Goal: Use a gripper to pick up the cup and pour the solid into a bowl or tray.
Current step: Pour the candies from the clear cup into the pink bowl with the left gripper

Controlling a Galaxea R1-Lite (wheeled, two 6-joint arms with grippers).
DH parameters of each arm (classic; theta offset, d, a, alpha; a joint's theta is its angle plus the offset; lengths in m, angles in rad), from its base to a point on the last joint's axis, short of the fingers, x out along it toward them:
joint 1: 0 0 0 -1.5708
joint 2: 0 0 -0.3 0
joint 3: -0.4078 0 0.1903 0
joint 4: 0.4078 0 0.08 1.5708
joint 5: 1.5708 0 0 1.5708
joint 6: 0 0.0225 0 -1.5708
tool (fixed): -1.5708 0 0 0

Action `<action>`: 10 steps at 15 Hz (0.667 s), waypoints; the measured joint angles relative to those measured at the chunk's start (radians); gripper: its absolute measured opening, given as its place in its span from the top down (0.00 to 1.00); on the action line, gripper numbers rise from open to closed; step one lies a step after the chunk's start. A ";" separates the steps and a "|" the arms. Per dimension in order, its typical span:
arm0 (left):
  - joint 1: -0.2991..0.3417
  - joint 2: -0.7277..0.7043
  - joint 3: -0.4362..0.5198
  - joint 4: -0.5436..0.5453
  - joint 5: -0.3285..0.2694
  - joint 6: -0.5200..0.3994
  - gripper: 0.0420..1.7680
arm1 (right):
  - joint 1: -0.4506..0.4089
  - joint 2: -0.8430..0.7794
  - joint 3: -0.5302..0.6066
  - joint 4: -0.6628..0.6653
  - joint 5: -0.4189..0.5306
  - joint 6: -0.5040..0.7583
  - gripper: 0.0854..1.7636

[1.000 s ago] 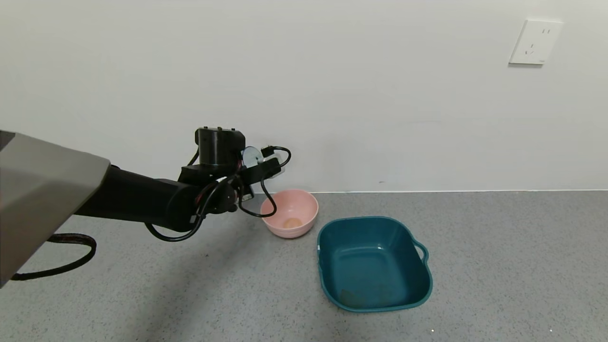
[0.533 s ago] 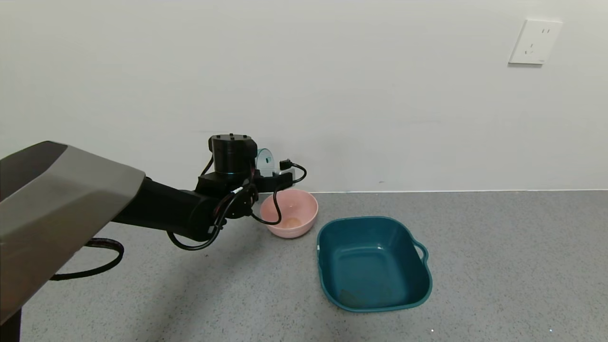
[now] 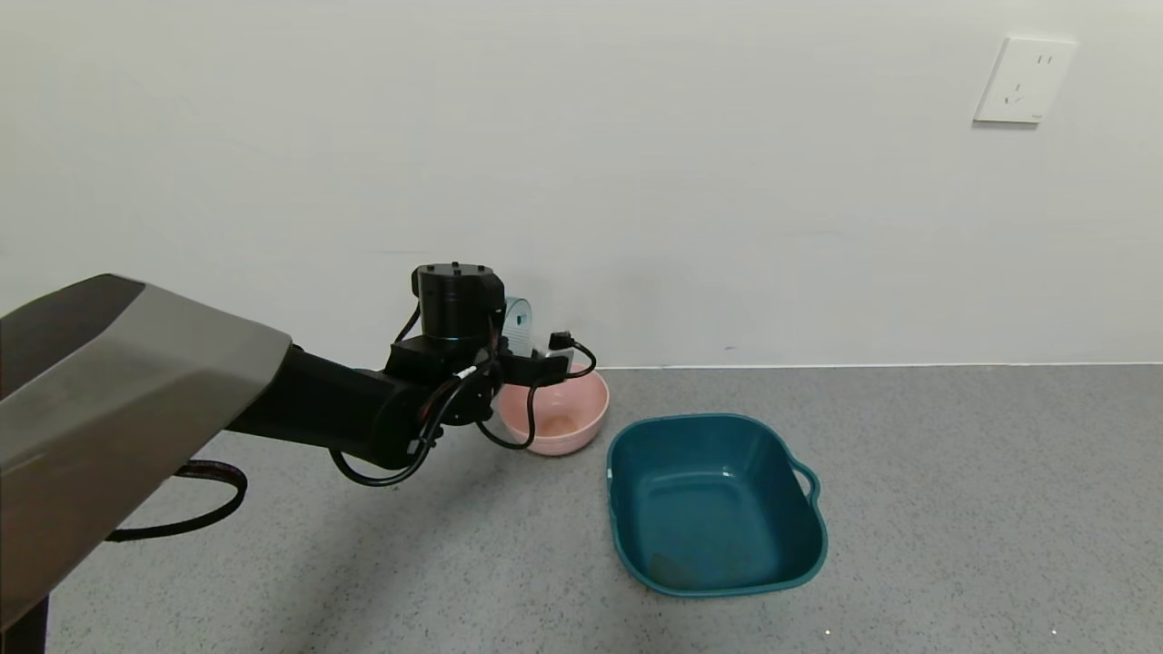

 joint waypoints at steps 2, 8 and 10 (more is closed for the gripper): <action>-0.003 0.000 -0.002 -0.001 0.007 0.069 0.27 | 0.000 0.000 0.000 0.000 0.000 0.000 0.03; -0.032 0.001 -0.004 0.000 0.090 0.194 0.27 | 0.000 0.000 0.000 0.000 0.000 0.000 0.03; -0.058 0.004 -0.002 0.005 0.137 0.217 0.27 | 0.000 0.000 0.000 0.000 0.000 0.000 0.03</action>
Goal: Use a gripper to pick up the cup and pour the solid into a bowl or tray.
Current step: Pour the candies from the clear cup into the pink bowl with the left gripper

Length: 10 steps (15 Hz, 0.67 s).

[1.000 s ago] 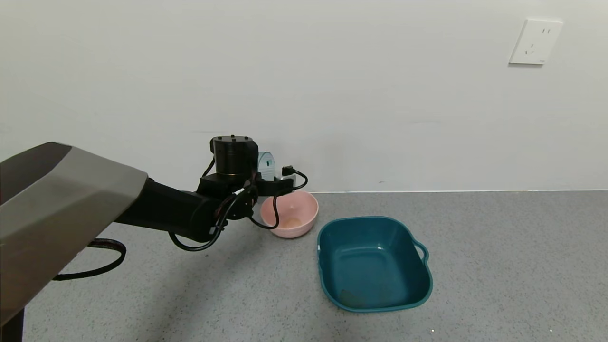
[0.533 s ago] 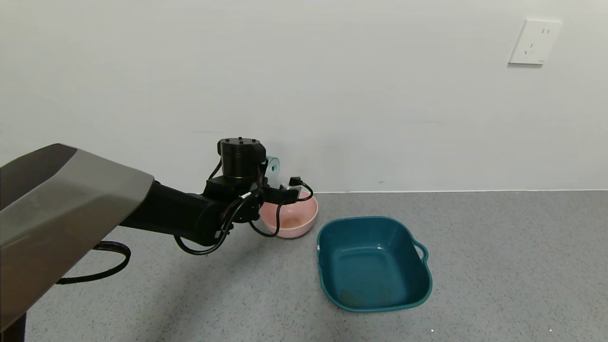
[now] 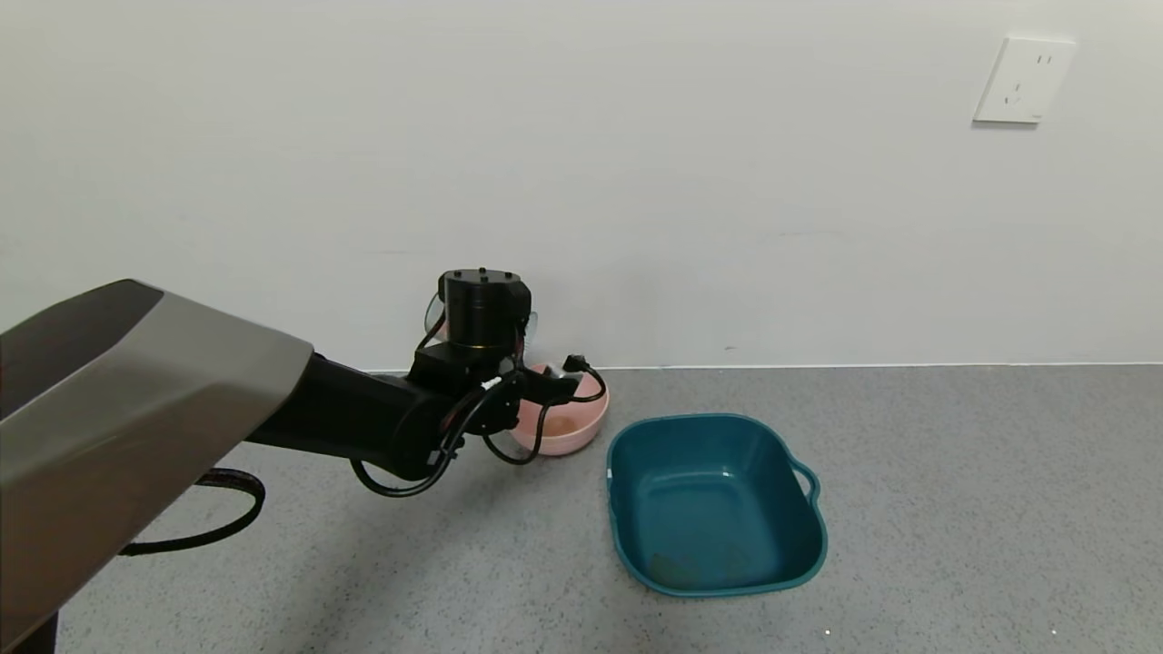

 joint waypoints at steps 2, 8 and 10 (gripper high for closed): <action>-0.028 0.003 0.000 0.002 0.058 0.036 0.27 | 0.000 0.000 0.000 0.000 0.000 0.000 0.03; -0.057 0.007 0.000 0.010 0.101 0.079 0.27 | 0.000 0.000 0.000 0.000 0.000 0.000 0.03; -0.061 0.010 0.001 0.010 0.114 0.096 0.27 | 0.000 0.000 0.000 0.000 0.000 0.000 0.03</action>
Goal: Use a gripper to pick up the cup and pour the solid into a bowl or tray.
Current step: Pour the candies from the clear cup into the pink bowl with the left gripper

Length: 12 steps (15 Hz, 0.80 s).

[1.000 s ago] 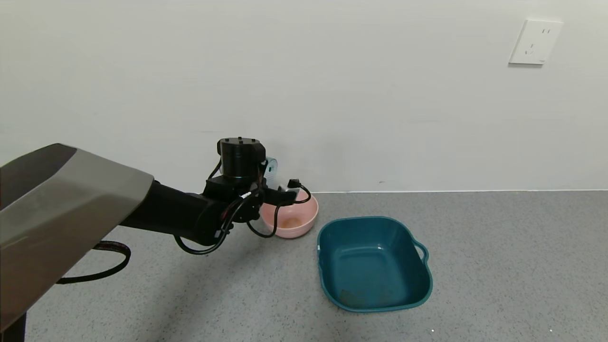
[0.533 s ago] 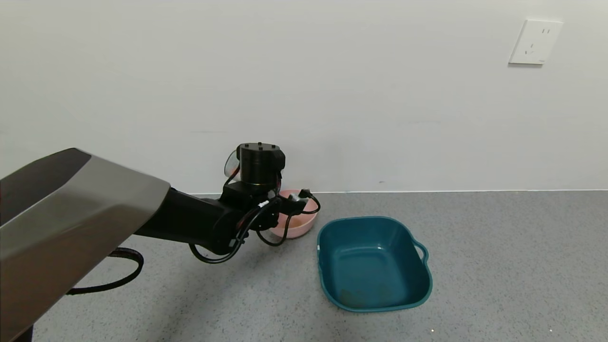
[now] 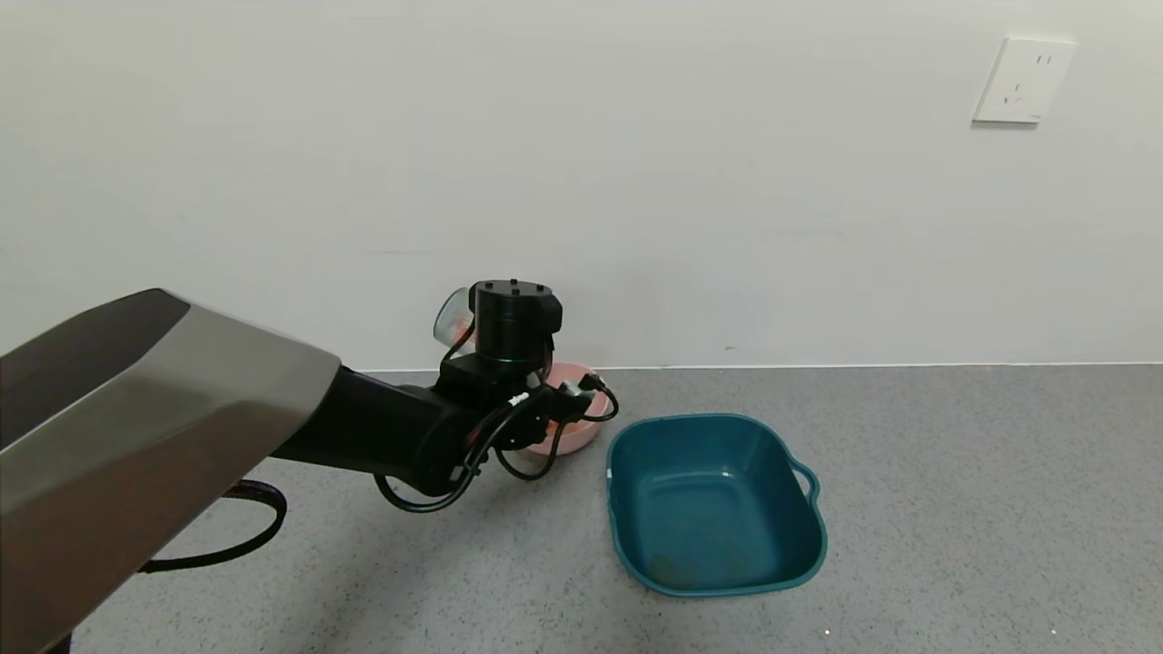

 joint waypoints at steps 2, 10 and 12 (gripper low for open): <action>-0.003 0.005 0.000 0.002 0.008 0.008 0.27 | 0.000 0.000 0.000 0.000 0.000 0.000 0.03; -0.028 0.013 0.001 0.017 0.027 0.011 0.27 | 0.000 0.000 0.000 0.000 0.000 0.000 0.03; -0.028 0.013 0.001 0.017 0.029 0.009 0.27 | 0.000 0.000 0.000 0.000 0.000 0.000 0.03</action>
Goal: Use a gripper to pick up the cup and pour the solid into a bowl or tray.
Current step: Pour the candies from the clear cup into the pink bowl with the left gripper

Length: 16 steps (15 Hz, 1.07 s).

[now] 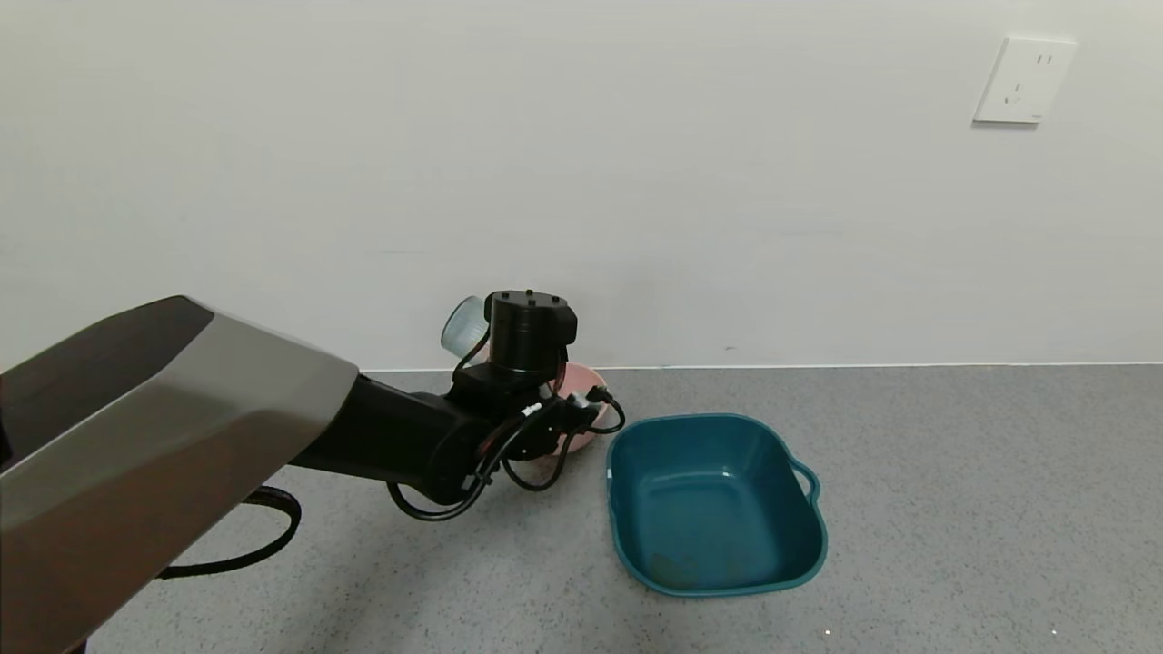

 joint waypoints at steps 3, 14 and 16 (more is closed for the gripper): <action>0.000 -0.008 0.002 -0.010 -0.001 -0.012 0.27 | 0.000 0.000 0.000 0.000 0.000 0.000 0.03; 0.023 -0.100 0.105 -0.008 -0.018 -0.365 0.27 | 0.000 0.000 0.000 0.000 0.000 0.000 0.03; 0.026 -0.114 0.123 -0.005 -0.029 -0.479 0.27 | 0.000 0.000 0.000 0.000 0.000 0.000 0.03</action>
